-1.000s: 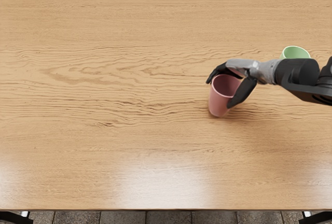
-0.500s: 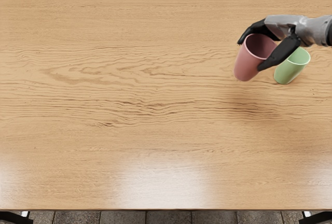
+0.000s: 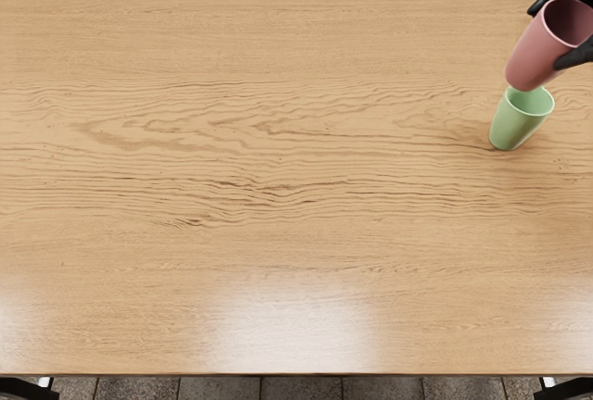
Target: Pick up cup and place in cup with right hand
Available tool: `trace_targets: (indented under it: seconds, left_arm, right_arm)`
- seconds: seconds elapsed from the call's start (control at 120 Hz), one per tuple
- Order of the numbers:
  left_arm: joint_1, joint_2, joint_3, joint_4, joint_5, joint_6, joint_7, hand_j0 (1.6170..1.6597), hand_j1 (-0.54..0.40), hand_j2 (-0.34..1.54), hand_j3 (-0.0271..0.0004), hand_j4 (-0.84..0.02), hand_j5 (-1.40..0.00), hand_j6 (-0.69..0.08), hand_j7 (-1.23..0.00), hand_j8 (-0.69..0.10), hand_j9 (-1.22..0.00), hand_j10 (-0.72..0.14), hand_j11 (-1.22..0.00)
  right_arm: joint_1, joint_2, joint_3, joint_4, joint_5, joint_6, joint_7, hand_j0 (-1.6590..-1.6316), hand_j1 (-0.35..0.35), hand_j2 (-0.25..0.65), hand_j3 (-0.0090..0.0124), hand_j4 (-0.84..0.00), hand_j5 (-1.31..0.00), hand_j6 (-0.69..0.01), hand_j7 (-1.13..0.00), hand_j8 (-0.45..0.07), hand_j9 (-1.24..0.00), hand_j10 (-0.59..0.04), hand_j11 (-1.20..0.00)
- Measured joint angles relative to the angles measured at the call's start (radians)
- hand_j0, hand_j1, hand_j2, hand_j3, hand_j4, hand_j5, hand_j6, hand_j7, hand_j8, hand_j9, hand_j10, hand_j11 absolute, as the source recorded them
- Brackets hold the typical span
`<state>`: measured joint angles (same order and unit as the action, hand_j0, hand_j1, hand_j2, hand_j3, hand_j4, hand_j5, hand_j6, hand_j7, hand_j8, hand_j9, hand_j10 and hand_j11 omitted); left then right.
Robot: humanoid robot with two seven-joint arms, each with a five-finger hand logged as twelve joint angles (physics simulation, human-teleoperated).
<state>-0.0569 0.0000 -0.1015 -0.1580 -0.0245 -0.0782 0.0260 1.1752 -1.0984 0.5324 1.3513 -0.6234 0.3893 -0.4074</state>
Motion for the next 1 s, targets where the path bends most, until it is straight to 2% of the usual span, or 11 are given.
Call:
trace_targets:
  seconds: [0.133, 0.167, 0.175, 0.2, 0.283, 0.442, 0.458, 0.467, 0.525, 0.625, 1.0]
  left_arm:
    - [0.000, 0.000, 0.000, 0.000, 0.000, 0.000, 0.000, 1.6581, 0.336, 0.00, 0.0001, -0.011, -0.01, -0.011, -0.01, -0.011, -0.01, -0.011, -0.01]
    - [0.000, 0.000, 0.000, 0.000, 0.000, 0.000, 0.000, 1.6581, 0.336, 0.00, 0.0001, -0.011, -0.01, -0.011, -0.01, -0.011, -0.01, -0.011, -0.01]
    - [0.000, 0.000, 0.000, 0.000, 0.000, 0.000, 0.000, 1.6581, 0.336, 0.00, 0.0001, -0.012, -0.01, -0.012, -0.01, -0.011, -0.01, -0.011, -0.01]
    - [0.000, 0.000, 0.000, 0.000, 0.000, 0.000, 0.000, 1.6581, 0.336, 0.00, 0.0001, -0.012, -0.01, -0.012, -0.01, -0.011, -0.01, -0.011, -0.01]
    - [0.000, 0.000, 0.000, 0.000, 0.000, 0.000, 0.000, 1.6581, 0.336, 0.00, 0.0001, -0.012, -0.01, -0.012, -0.01, -0.011, -0.01, -0.011, -0.01]
    - [0.000, 0.000, 0.000, 0.000, 0.000, 0.000, 0.000, 1.6581, 0.336, 0.00, 0.0000, -0.011, -0.01, -0.011, -0.01, -0.011, -0.01, -0.011, -0.01]
    - [0.000, 0.000, 0.000, 0.000, 0.000, 0.000, 0.000, 1.6581, 0.336, 0.00, 0.0000, -0.011, -0.01, -0.012, -0.01, -0.011, -0.01, -0.011, -0.01]
    - [-0.001, 0.000, 0.000, 0.000, 0.000, 0.000, 0.000, 1.6581, 0.336, 0.00, 0.0000, -0.011, -0.01, -0.012, -0.01, -0.011, -0.01, -0.011, -0.01]
    - [0.000, 0.000, 0.000, 0.000, 0.000, 0.000, 0.000, 1.6581, 0.336, 0.00, 0.0000, -0.011, -0.01, -0.011, -0.01, -0.011, -0.01, -0.011, -0.01]
    - [0.000, 0.000, 0.000, 0.000, 0.000, 0.000, 0.000, 1.6581, 0.336, 0.00, 0.0000, -0.011, -0.01, -0.011, -0.01, -0.011, -0.01, -0.011, -0.01]
    - [0.000, 0.000, 0.000, 0.000, 0.000, 0.000, 0.000, 1.6581, 0.336, 0.00, -0.0001, -0.011, -0.01, -0.011, -0.01, -0.011, -0.01, -0.011, -0.01]
  right_arm:
    - [-0.011, 0.012, -0.005, -0.061, 0.001, 0.000, 0.003, -1.6506, 0.077, -0.170, -0.0006, -0.423, -0.75, -0.235, -0.67, -0.125, -0.68, -0.202, -0.67]
    - [-0.014, 0.019, -0.006, -0.077, 0.000, 0.000, 0.004, -1.6506, 0.077, -0.171, -0.0002, -0.424, -0.74, -0.232, -0.66, -0.128, -0.68, -0.208, -0.67]
    - [-0.015, 0.023, -0.006, -0.081, -0.001, 0.001, 0.004, -1.6507, 0.078, -0.171, 0.0005, -0.427, -0.74, -0.232, -0.66, -0.129, -0.68, -0.223, -0.67]
    - [-0.016, 0.034, -0.007, -0.096, -0.002, 0.001, 0.004, -1.6506, 0.077, -0.167, -0.0005, -0.430, -0.74, -0.236, -0.66, -0.133, -0.68, -0.222, -0.67]
    - [-0.019, 0.070, -0.013, -0.139, -0.004, 0.003, 0.006, -1.6506, 0.078, -0.166, -0.0007, -0.427, -0.74, -0.235, -0.66, -0.132, -0.68, -0.214, -0.67]
    - [-0.025, 0.097, -0.028, -0.194, -0.005, 0.001, 0.027, -1.6505, 0.084, -0.163, -0.0007, -0.417, -0.76, -0.237, -0.66, -0.122, -0.68, -0.206, -0.67]
    - [-0.026, 0.099, -0.030, -0.199, -0.006, 0.000, 0.030, -1.6505, 0.085, -0.165, 0.0000, -0.416, -0.76, -0.231, -0.66, -0.128, -0.69, -0.209, -0.67]
    - [-0.026, 0.099, -0.031, -0.201, -0.006, 0.000, 0.031, -1.6505, 0.085, -0.164, -0.0006, -0.414, -0.76, -0.228, -0.66, -0.123, -0.69, -0.211, -0.67]
    - [-0.027, 0.102, -0.039, -0.214, -0.006, 0.000, 0.039, -1.6510, 0.105, -0.123, -0.0008, -0.405, -0.77, -0.221, -0.66, -0.109, -0.69, -0.191, -0.67]
    - [-0.028, 0.126, -0.046, -0.250, -0.013, 0.001, 0.050, -1.6507, 0.111, -0.113, -0.0011, -0.402, -0.77, -0.210, -0.66, -0.099, -0.69, -0.184, -0.66]
    - [-0.049, 0.161, -0.075, -0.331, -0.024, 0.000, 0.095, -1.6502, 0.105, -0.125, -0.0012, -0.406, -0.78, -0.215, -0.66, -0.107, -0.68, -0.194, -0.65]
